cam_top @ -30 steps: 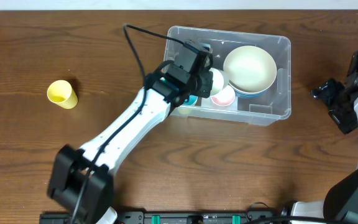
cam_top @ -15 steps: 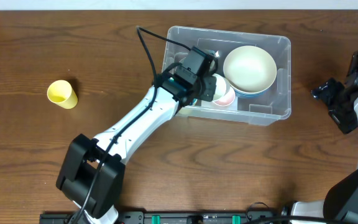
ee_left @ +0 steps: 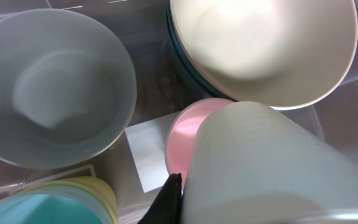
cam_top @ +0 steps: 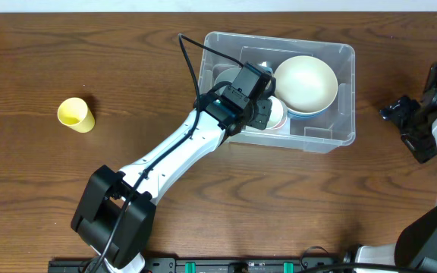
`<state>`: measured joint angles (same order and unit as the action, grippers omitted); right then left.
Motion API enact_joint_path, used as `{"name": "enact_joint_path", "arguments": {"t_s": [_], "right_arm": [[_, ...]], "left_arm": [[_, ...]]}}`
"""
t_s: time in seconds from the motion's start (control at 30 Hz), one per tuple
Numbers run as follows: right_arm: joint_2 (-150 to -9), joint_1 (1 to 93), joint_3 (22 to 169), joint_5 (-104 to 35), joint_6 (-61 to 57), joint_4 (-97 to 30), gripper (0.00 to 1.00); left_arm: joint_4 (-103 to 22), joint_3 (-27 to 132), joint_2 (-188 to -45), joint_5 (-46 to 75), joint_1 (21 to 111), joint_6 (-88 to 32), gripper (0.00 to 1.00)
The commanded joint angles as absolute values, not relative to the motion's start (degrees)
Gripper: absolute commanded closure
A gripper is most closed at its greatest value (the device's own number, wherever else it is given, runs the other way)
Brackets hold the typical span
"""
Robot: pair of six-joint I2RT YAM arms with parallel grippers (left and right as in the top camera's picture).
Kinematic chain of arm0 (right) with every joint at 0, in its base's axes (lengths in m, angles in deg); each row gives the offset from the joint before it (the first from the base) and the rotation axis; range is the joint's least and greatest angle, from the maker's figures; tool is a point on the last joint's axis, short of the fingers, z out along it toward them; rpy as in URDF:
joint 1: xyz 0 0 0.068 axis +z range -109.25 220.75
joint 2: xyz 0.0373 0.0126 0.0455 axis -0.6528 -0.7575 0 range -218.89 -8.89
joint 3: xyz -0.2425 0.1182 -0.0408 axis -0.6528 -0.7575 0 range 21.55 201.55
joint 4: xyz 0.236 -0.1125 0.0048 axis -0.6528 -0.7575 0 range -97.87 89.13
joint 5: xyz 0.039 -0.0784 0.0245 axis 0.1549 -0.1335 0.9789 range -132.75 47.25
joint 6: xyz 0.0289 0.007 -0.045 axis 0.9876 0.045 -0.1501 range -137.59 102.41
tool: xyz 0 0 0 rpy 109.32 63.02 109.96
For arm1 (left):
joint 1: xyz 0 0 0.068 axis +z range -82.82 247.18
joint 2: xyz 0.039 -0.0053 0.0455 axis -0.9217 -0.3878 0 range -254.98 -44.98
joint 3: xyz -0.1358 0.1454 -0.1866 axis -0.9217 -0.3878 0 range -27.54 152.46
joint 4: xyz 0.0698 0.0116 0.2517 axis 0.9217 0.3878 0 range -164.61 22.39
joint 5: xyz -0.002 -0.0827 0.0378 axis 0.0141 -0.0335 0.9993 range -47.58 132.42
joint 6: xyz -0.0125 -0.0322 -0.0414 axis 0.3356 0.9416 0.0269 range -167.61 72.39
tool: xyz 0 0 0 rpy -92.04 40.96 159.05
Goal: Pack container
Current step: 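Release the white cup and move the left gripper to the yellow cup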
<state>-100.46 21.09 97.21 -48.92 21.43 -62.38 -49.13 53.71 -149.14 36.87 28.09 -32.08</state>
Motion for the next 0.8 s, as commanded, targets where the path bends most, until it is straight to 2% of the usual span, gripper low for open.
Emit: {"name": "enact_joint_path", "arguments": {"t_s": [0.0, 0.03, 0.2, 0.53, 0.67, 0.77], "right_arm": [[-100.5, 20.9, 97.1, -49.4, 22.2, -62.3, 0.01], [-100.5, 20.9, 97.1, -49.4, 22.2, -62.3, 0.01], [-100.5, 20.9, 97.1, -49.4, 22.2, -62.3, 0.01], [-100.5, 20.9, 97.1, -49.4, 22.2, -62.3, 0.01], [-100.5, 20.9, 97.1, -49.4, 22.2, -62.4, 0.01], [-100.5, 20.9, 97.1, -49.4, 22.2, -62.4, 0.01]], "left_arm": [[-49.0, 54.1, -149.2, 38.0, 28.3, -33.0, 0.93], [-49.0, 54.1, -149.2, 38.0, 28.3, -33.0, 0.92], [-49.0, 54.1, -149.2, 38.0, 28.3, -33.0, 0.57], [-48.9, 56.2, -145.8, 41.9, 30.7, -33.0, 0.29], [-47.9, 57.3, -138.6, 43.8, 35.0, -33.0, 0.12], [-44.9, 57.3, -131.3, 50.6, 41.0, -32.9, 0.0]]}}
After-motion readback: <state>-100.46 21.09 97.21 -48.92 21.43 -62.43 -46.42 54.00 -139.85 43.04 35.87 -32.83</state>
